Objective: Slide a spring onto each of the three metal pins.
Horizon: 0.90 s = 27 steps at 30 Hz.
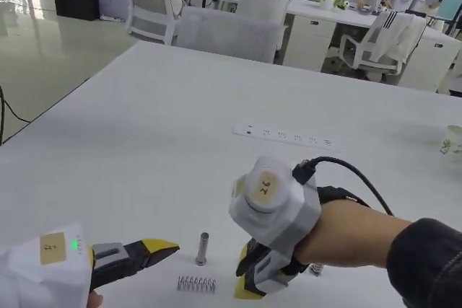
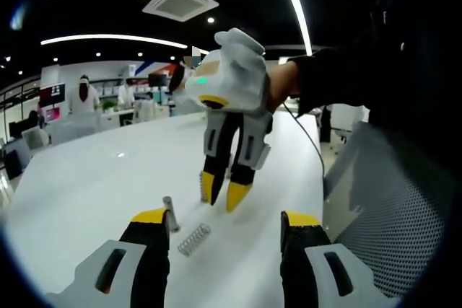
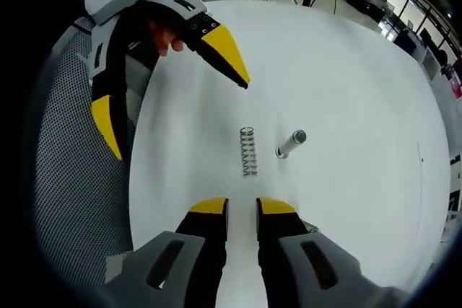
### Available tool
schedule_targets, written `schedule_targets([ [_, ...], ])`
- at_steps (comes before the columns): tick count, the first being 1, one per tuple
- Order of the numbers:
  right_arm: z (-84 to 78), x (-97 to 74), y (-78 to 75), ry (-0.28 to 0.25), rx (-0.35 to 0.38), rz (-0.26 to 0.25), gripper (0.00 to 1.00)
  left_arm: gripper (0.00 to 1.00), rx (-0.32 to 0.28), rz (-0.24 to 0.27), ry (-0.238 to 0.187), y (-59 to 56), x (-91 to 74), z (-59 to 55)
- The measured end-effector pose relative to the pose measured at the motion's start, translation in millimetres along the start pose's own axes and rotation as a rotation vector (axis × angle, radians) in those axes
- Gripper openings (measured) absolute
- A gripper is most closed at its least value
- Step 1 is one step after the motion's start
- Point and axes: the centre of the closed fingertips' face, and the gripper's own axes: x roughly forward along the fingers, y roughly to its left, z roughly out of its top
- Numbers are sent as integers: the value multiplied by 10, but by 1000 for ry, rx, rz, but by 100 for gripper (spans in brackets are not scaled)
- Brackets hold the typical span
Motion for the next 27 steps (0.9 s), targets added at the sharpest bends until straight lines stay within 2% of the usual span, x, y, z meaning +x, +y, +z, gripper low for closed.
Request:
schedule_targets([
  [13, 166, 177, -66, -24, -20, 5, 13, 57, -8, 0, 1, -1, 0, -10],
  [27, 164, 345, -82, 0, -42, 12, 11, 57, -16, 3, 0, 9, 10, -24],
])
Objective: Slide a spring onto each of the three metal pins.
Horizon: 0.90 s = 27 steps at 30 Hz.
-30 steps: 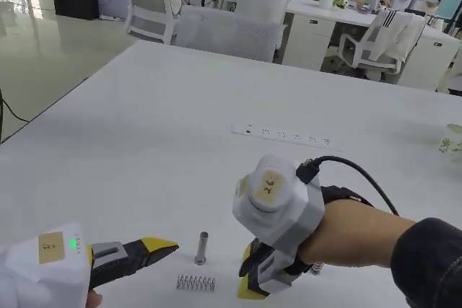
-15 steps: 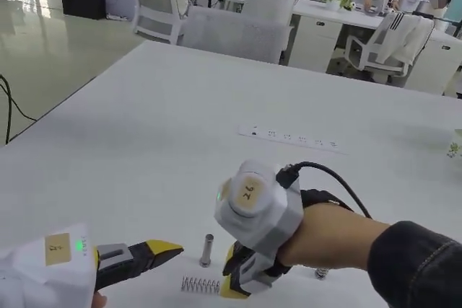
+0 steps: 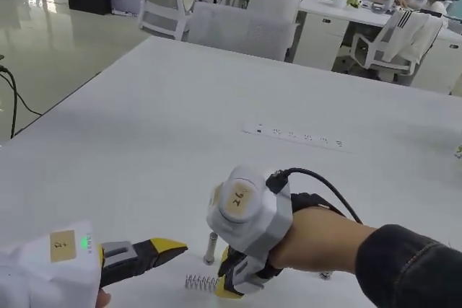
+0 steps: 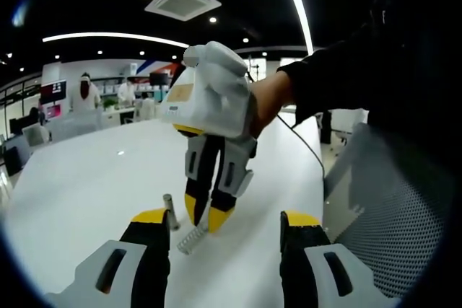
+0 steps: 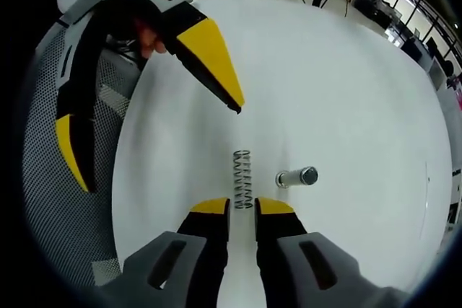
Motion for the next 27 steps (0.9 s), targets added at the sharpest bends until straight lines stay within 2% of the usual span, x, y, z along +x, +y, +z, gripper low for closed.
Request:
schedule_targets([
  [13, -36, 44, -10, 17, -24, -8, 8, 56, -5, 3, 4, 16, 5, -30],
  [22, 15, -106, 52, -5, -27, -9, 8, 56, -4, -1, 5, 5, 3, -37],
  [27, 17, -242, 144, -9, -33, 1, 8, 55, 2, -6, 8, -13, 2, -35],
])
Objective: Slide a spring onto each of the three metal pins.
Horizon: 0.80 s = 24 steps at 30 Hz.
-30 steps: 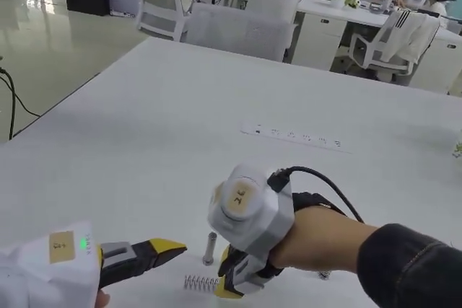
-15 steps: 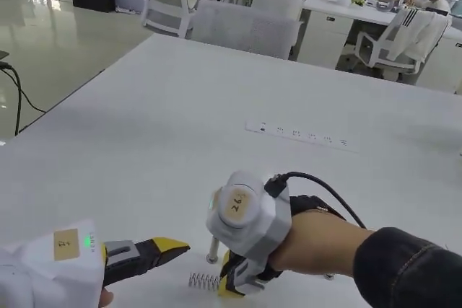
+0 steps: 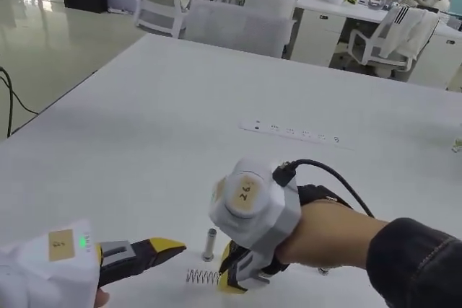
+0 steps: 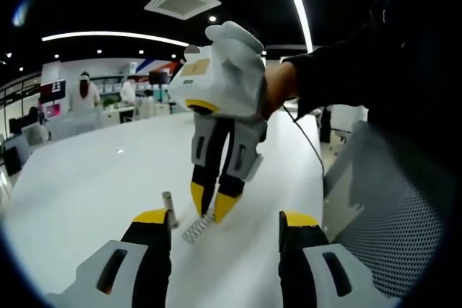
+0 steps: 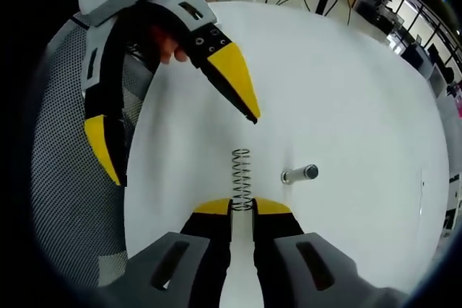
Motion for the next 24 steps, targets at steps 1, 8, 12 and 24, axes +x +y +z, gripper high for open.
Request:
schedule_targets([
  [1, -7, -22, 28, 4, -5, 6, 8, 55, 1, -1, 0, -1, 0, -1],
  [8, 13, -205, 156, -4, -34, 18, 8, 51, 11, -12, -6, -25, 8, 20],
  [12, 38, -286, 206, -5, -60, 21, 8, 48, 18, -16, -10, -30, 10, 34],
  [24, 105, -449, 320, -28, -121, 39, 8, 30, 40, -49, -48, -102, -5, 136],
])
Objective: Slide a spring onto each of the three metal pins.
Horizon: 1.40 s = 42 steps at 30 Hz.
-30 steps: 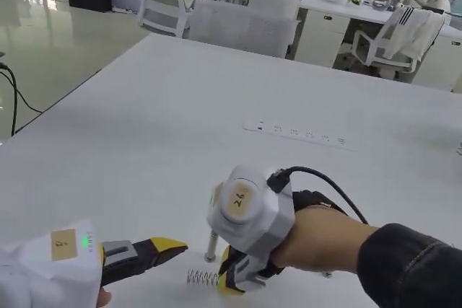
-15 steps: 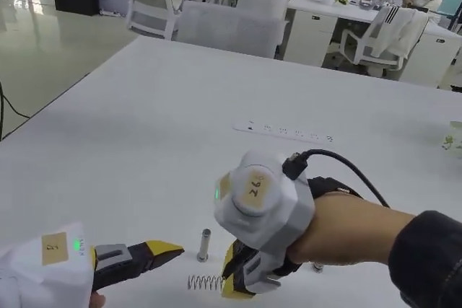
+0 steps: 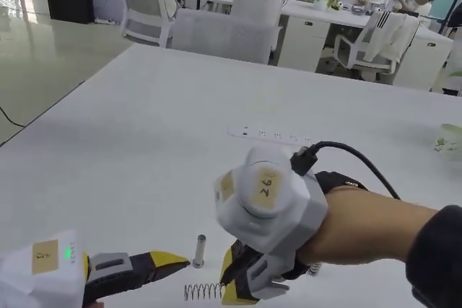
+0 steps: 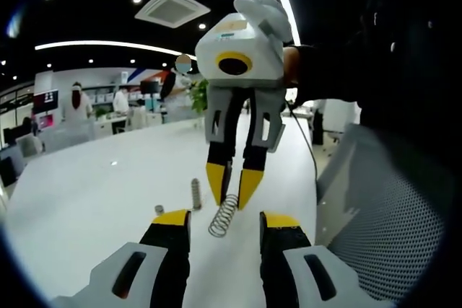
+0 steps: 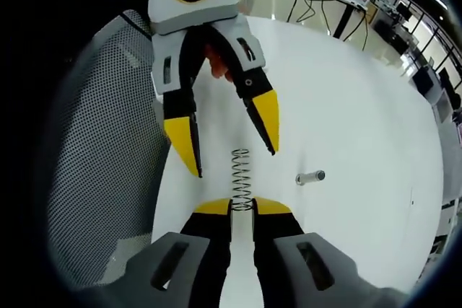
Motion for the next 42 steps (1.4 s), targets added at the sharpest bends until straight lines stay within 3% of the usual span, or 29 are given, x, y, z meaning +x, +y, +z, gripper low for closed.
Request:
schedule_targets([
  [17, 74, -90, 106, -10, -104, 17, 8, 6, 10, -47, -1, -96, 0, 25],
  [30, 103, -150, 90, -11, -124, 10, 8, 3, 14, -53, 3, -99, 9, 14],
  [42, 264, -269, 105, -40, -146, -10, 7, 3, 21, -50, 19, -90, 6, -19],
])
